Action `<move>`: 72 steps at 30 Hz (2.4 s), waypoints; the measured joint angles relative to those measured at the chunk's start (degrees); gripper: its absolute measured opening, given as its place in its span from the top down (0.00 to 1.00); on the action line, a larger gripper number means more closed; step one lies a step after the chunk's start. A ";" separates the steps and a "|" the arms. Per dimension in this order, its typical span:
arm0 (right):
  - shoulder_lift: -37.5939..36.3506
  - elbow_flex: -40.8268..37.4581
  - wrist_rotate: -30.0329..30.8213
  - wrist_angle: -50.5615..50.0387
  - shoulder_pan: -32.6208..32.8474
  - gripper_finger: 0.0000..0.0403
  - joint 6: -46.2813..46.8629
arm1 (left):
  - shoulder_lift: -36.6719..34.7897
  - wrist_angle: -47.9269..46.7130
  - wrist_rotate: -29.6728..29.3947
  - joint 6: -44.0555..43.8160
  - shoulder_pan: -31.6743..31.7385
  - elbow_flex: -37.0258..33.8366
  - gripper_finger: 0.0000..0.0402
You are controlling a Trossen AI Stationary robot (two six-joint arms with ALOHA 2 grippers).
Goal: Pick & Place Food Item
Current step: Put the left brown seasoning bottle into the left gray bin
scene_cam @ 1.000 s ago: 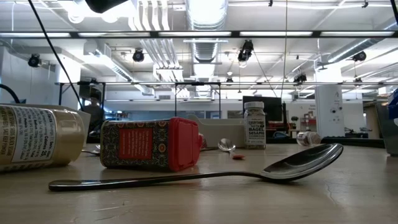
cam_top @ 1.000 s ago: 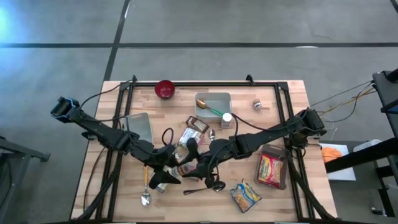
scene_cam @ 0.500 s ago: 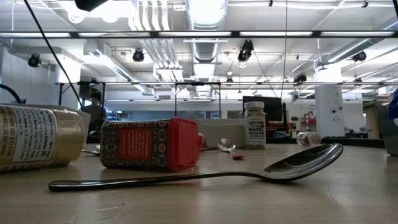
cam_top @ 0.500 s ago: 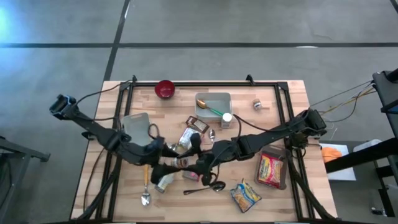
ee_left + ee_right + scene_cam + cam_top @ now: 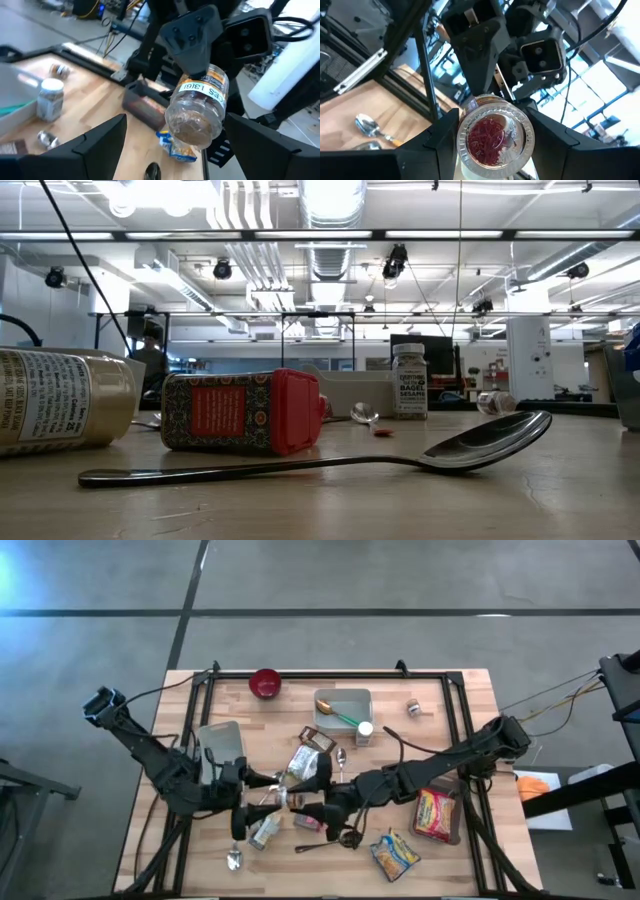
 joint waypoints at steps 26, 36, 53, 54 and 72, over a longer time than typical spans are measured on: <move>-1.40 0.02 -0.36 8.26 4.88 0.54 -11.17 | 0.43 17.38 12.45 15.68 1.58 -0.11 0.15; -1.34 0.02 -1.47 9.28 4.73 0.54 -11.19 | 2.67 21.00 16.40 15.71 3.57 -0.08 0.15; -1.31 0.02 -3.21 10.00 3.42 0.54 -11.14 | 4.52 24.34 21.78 15.69 6.56 0.00 0.15; -1.31 0.02 -3.21 9.98 3.37 0.54 -11.06 | 4.52 24.31 21.81 15.69 6.56 0.00 0.15; -1.31 0.02 -4.51 10.29 2.93 0.54 -11.08 | 4.52 25.31 26.75 15.95 7.67 0.00 0.53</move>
